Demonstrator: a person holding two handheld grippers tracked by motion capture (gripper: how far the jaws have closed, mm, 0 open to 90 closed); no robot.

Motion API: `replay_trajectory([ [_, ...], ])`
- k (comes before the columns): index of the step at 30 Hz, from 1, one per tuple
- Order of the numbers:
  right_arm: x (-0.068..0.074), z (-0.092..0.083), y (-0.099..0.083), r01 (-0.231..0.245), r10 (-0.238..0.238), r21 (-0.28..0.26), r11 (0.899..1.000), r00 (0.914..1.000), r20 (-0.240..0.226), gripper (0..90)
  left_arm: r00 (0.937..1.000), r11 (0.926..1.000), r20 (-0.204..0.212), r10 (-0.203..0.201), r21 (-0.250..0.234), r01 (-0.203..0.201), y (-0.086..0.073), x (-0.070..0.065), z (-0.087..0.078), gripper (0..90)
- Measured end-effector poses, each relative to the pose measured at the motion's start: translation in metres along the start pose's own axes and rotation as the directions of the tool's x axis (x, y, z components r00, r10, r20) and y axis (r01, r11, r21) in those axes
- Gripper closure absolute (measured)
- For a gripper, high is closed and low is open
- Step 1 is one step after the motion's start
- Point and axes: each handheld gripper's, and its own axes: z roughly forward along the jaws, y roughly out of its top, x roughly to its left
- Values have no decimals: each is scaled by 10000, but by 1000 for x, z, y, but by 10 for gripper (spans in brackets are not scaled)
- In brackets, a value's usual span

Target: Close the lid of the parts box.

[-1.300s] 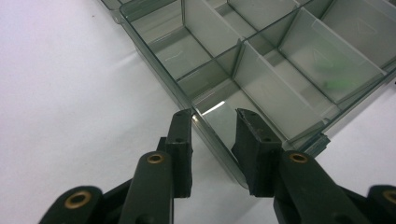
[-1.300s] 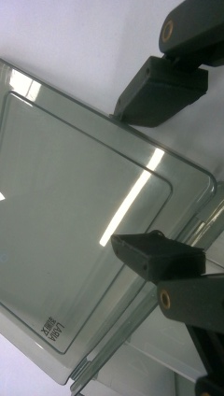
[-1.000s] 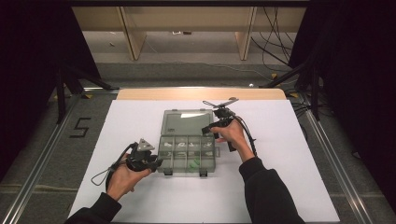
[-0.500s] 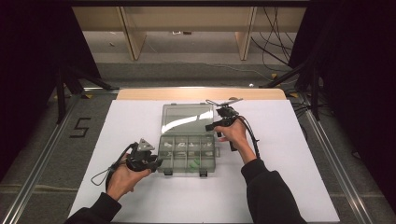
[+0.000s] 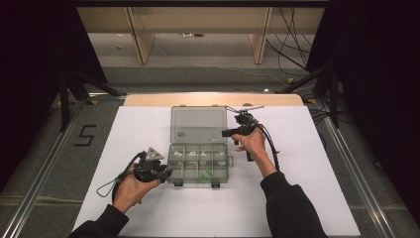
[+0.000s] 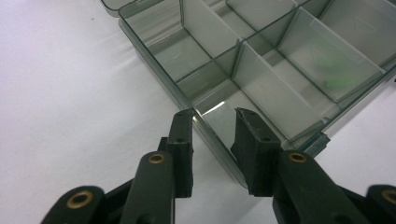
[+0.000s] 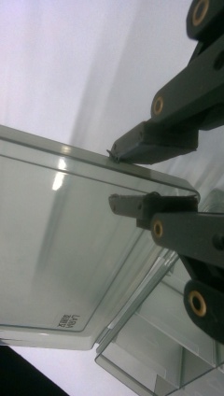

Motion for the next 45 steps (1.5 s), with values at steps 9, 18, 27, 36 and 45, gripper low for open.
replay_trajectory([
  [9,-3,-4,-3,104,-109,-254,9996,9998,-165,810,10000,10000,1,30,-4,-30,0,0,0,679],
  [18,1,-8,-7,516,-515,-531,9973,9987,48,818,9999,9999,9,137,5,-137,0,0,0,677],
  [27,4,-10,-16,1328,-1326,-1285,9828,9911,106,819,9999,9999,53,131,-31,-131,0,1,0,674],
  [36,7,-12,-24,1995,-1957,-1850,9623,9799,387,818,9996,9996,37,275,-2,-275,0,1,-1,671],
  [45,11,-14,-32,2642,-2538,-2319,9362,9644,739,818,9993,9993,-74,368,-26,-368,-1,0,-1,667],
])
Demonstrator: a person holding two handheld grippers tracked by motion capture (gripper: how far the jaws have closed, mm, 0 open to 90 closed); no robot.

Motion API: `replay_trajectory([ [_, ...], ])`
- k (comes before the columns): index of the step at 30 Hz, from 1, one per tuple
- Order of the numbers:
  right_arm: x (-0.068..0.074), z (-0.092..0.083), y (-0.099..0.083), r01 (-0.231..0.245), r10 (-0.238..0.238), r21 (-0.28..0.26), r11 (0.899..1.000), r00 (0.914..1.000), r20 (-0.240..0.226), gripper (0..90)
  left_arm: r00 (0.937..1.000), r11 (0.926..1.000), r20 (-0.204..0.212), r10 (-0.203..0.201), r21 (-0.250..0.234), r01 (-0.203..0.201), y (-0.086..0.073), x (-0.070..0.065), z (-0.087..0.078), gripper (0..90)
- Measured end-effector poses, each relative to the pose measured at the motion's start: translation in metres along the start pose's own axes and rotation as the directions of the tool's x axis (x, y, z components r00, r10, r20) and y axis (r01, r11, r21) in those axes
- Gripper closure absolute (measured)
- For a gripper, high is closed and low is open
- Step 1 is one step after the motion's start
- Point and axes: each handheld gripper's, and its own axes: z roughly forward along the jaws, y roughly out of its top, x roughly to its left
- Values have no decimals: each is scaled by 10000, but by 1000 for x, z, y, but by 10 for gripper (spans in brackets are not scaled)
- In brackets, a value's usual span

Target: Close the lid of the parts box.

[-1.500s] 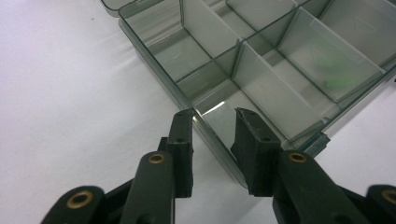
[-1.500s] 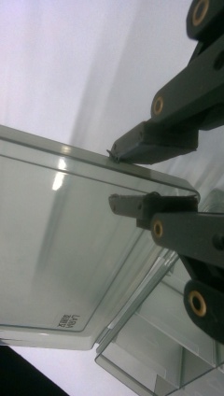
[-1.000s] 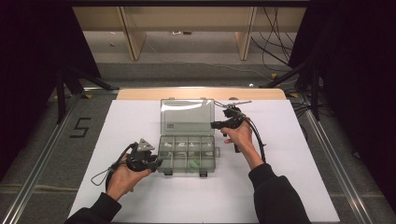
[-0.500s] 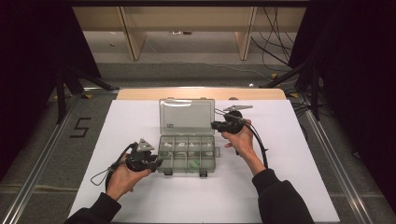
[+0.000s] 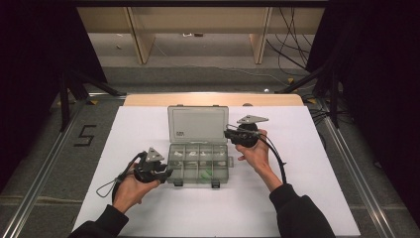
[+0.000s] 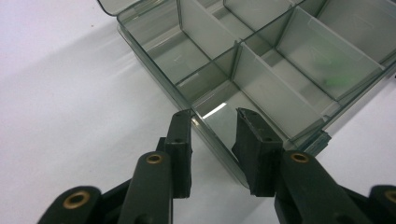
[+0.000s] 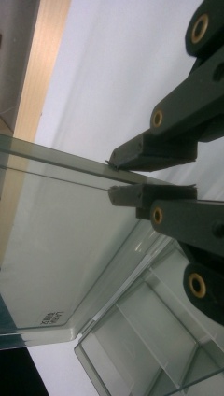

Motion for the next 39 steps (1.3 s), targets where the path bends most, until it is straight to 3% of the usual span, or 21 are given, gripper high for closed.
replay_trajectory([
  [13,5,-3,-7,870,-857,-531,9948,9960,265,816,10000,10000,29,58,-10,-58,0,1,0,665],
  [17,7,-3,-10,866,-846,-774,9932,9960,294,817,10000,10000,80,49,-18,-49,0,1,0,664],
  [25,9,-5,-11,1112,-1084,-738,9911,9932,414,816,9998,9999,154,84,55,-85,0,2,-1,665],
  [35,10,-5,-14,1091,-1062,-920,9898,9937,357,818,9997,9998,131,182,61,-183,1,2,-1,665],
  [39,11,-5,-14,1158,-1123,-981,9884,9928,409,818,9998,10000,169,56,21,-56,0,2,-1,664],
])
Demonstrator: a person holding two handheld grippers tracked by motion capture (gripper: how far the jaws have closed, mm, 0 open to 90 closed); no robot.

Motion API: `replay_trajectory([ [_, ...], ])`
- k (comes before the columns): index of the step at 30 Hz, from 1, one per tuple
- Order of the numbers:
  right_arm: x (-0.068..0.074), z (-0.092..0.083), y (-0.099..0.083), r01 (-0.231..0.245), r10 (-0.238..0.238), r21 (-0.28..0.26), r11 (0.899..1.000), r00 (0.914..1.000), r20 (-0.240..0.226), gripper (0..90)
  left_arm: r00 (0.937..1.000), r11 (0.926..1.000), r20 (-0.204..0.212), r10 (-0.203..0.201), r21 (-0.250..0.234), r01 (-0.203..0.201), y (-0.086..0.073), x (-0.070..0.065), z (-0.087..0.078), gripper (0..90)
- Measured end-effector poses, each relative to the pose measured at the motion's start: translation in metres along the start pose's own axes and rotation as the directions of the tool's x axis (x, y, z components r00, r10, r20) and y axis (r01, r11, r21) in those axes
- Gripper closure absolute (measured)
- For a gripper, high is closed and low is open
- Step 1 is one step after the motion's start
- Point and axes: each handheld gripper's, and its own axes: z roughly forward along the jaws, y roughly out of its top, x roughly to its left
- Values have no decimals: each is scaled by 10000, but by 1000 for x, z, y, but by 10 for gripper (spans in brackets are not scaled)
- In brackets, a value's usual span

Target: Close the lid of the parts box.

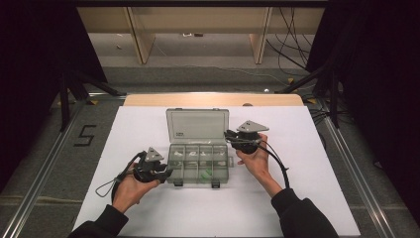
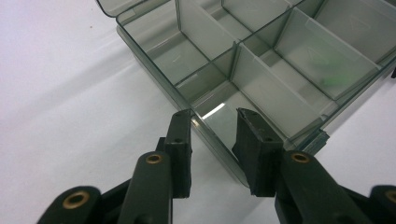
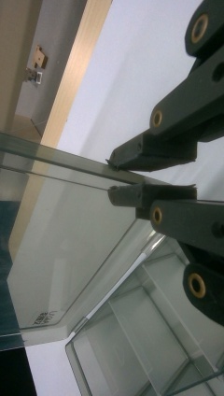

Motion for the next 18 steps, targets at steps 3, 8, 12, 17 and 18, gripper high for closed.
replay_trajectory([
  [3,0,-1,0,46,-46,48,10000,10000,4,818,10000,10000,4,8,18,-8,0,0,0,663],
  [8,0,-1,0,20,-20,44,10000,10000,14,818,10000,10000,6,-30,29,30,1,0,0,653],
  [12,-1,0,0,196,-196,-76,9998,9998,47,818,10000,10000,12,93,21,-93,3,1,-3,571],
  [17,0,0,0,225,-224,-126,9997,9997,100,819,9989,9986,29,469,-226,-468,9,1,-9,482],
  [18,0,0,0,246,-245,-120,9996,9996,127,819,9990,9984,17,455,-332,-454,10,0,-10,472],
])
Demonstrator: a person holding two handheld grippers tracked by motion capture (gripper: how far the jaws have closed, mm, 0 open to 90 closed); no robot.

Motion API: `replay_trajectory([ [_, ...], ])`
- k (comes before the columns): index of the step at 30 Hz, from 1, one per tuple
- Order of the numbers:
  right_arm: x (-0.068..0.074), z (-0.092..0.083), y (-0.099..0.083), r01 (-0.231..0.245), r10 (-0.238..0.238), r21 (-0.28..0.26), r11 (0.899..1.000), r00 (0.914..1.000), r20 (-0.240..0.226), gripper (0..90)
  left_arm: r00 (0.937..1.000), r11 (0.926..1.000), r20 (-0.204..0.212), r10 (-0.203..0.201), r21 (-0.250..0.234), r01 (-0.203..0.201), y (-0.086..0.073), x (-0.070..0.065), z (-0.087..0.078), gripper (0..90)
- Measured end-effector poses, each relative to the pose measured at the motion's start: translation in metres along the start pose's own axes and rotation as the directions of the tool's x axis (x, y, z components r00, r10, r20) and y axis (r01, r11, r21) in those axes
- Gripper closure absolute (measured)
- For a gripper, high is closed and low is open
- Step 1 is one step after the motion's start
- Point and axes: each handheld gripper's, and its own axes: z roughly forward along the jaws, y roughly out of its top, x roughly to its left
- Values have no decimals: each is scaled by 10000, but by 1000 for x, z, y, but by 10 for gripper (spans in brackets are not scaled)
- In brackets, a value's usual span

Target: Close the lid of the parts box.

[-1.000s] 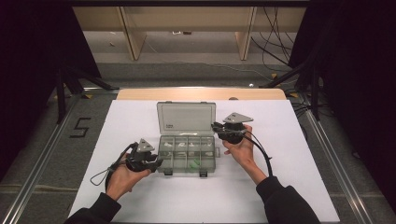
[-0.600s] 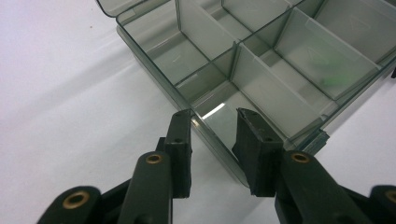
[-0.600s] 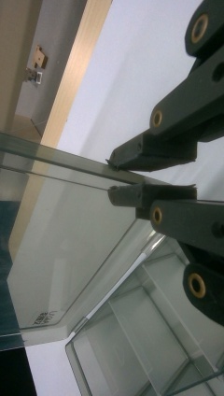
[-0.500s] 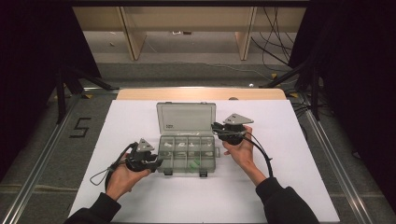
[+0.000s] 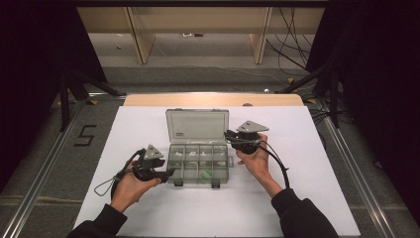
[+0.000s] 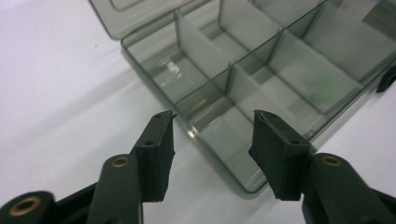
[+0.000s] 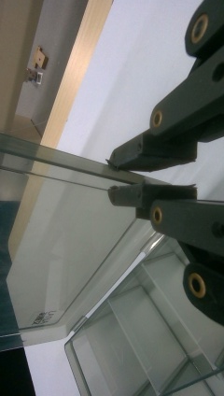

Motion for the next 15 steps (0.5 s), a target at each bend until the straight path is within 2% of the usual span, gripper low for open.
replay_trajectory([
  [1,0,0,0,-21,21,11,10000,10000,-2,819,10000,9999,12,-70,-153,71,1,-1,0,458],
  [2,0,0,0,9,-9,-7,10000,10000,18,819,9999,9997,-4,162,-192,-162,3,0,-2,441],
  [4,0,-1,0,21,-22,60,10000,10000,59,819,9998,9992,-53,202,-357,-203,6,0,-4,427],
  [6,0,-1,0,25,-25,61,10000,10000,64,819,9999,9973,-21,-108,-726,106,10,-1,-5,419],
  [8,0,0,0,17,-17,24,10000,10000,33,819,9998,9948,1,-176,-999,175,15,0,-7,413],
  [9,0,-1,0,21,-22,77,10000,10000,64,819,9994,9913,-25,-353,-1270,347,18,0,-7,412],
  [13,0,-1,0,33,-33,70,10000,10000,72,819,9997,9860,-137,-210,-1657,185,31,6,-14,393],
  [14,1,-1,0,35,-35,76,10000,10000,65,819,9994,9846,-133,-310,-1725,283,33,6,-16,393],
  [15,0,0,0,38,-38,58,10000,10000,54,819,9997,9849,-222,-138,-1727,97,36,8,-18,391],
])
